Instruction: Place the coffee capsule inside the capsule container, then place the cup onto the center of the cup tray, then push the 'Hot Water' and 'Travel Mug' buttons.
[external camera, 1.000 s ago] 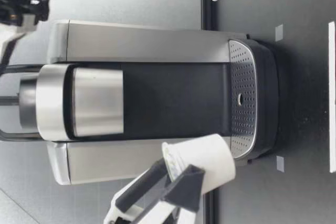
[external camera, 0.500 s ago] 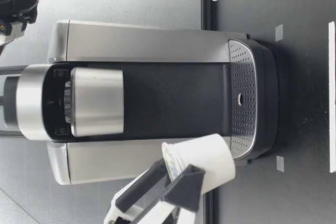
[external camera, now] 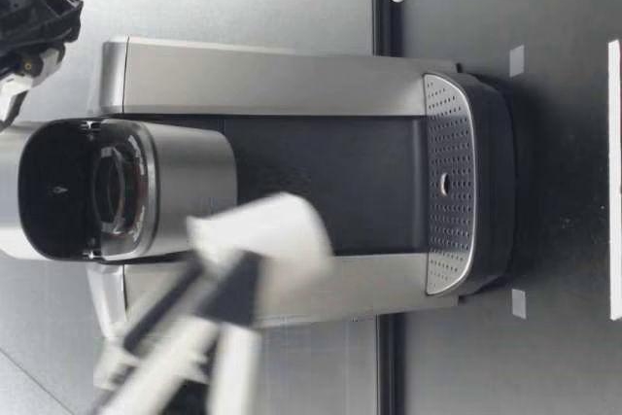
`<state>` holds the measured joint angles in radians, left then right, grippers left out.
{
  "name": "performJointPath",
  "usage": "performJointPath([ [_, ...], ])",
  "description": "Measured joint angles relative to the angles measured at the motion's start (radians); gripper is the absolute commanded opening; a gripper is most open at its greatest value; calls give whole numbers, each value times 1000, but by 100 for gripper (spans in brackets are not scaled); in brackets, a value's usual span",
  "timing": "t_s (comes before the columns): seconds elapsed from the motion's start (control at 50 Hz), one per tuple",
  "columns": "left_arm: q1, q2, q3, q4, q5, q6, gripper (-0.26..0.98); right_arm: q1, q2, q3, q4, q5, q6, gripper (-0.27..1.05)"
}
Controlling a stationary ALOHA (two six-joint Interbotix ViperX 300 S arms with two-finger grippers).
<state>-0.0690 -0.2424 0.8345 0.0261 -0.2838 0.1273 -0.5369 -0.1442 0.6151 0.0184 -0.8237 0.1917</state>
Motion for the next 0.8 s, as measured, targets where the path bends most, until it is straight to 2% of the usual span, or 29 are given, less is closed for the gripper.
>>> performJointPath([
  [0.34, 48, -94, -95, 2, 0, 291, 54, -31, -18, 6, 2, -25, 5, 1],
  [0.54, 63, -160, -132, 3, 0, 485, 54, -29, -98, 92, 2, -100, 11, 1],
  [0.8, 114, -192, -146, -8, 0, 698, 54, -25, -206, 175, 0, -80, 9, 1],
])
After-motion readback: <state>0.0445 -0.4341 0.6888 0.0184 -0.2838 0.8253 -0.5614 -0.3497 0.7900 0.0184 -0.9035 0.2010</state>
